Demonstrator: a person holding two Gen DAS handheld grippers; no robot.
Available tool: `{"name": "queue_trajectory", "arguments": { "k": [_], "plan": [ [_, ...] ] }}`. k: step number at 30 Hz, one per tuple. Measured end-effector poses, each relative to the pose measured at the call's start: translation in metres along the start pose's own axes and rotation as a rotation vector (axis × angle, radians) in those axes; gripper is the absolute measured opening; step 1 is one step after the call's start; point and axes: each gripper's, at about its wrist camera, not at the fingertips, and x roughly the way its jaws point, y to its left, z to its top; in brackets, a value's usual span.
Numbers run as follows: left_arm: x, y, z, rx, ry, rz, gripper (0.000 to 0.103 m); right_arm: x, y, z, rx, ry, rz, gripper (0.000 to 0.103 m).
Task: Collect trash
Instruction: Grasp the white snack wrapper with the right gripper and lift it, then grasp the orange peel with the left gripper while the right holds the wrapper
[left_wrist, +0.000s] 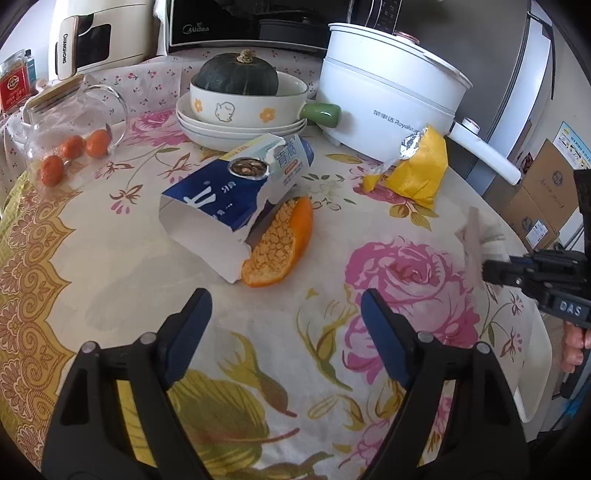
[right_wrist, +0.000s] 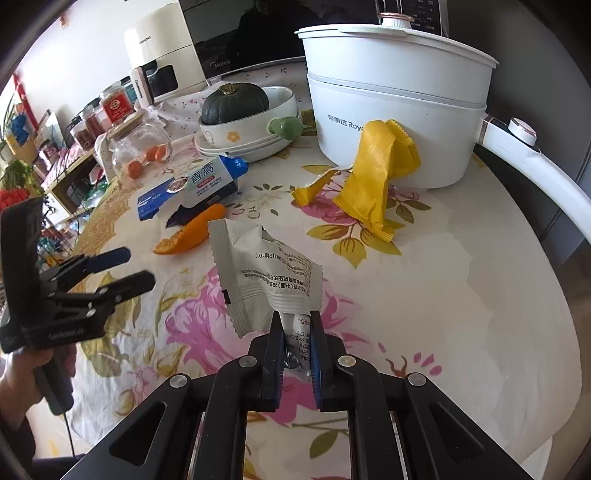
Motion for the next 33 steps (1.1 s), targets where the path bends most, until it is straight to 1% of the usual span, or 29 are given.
{"name": "queue_trajectory", "arguments": {
  "k": [4,7,9,10,11,12,13,15,18,23,28,33],
  "plan": [
    [0.014,0.002,0.004,-0.019,-0.012,0.006,0.081,0.004,-0.008,-0.007,-0.003,0.025,0.003,0.012],
    [0.024,0.0,0.006,-0.021,-0.005,0.004,0.074,0.006,-0.011,-0.01,-0.01,0.03,0.0,0.012],
    [0.032,-0.003,0.007,-0.013,0.014,0.009,0.066,0.007,-0.014,-0.012,-0.007,0.034,-0.002,0.012],
    [0.033,-0.005,0.008,-0.005,0.015,0.021,0.065,0.008,-0.016,-0.013,-0.006,0.037,-0.004,0.012],
    [0.035,-0.007,0.009,0.0,0.014,0.025,0.057,0.008,-0.017,-0.014,-0.006,0.039,-0.006,0.012],
    [0.036,-0.007,0.01,-0.002,0.021,0.019,0.045,0.009,-0.018,-0.015,-0.006,0.043,-0.009,0.012],
    [0.037,-0.009,0.011,0.0,0.026,0.027,0.042,0.009,-0.018,-0.016,-0.005,0.045,-0.012,0.012],
    [0.038,-0.011,0.012,0.006,0.034,0.026,0.027,0.009,-0.019,-0.017,-0.003,0.049,-0.016,0.012],
    [0.036,-0.015,0.01,0.008,0.034,0.025,0.019,0.006,-0.018,-0.019,-0.003,0.052,-0.02,0.012],
    [0.026,-0.02,0.002,0.001,0.047,0.019,0.014,-0.007,-0.012,-0.02,-0.014,0.048,-0.032,0.012],
    [0.003,-0.027,-0.009,-0.015,0.056,0.002,0.013,-0.027,-0.008,-0.025,-0.011,0.044,-0.052,0.012],
    [-0.024,-0.036,-0.022,-0.017,0.059,-0.025,0.013,-0.051,-0.005,-0.037,0.003,0.047,-0.071,0.012]
  ]
}}
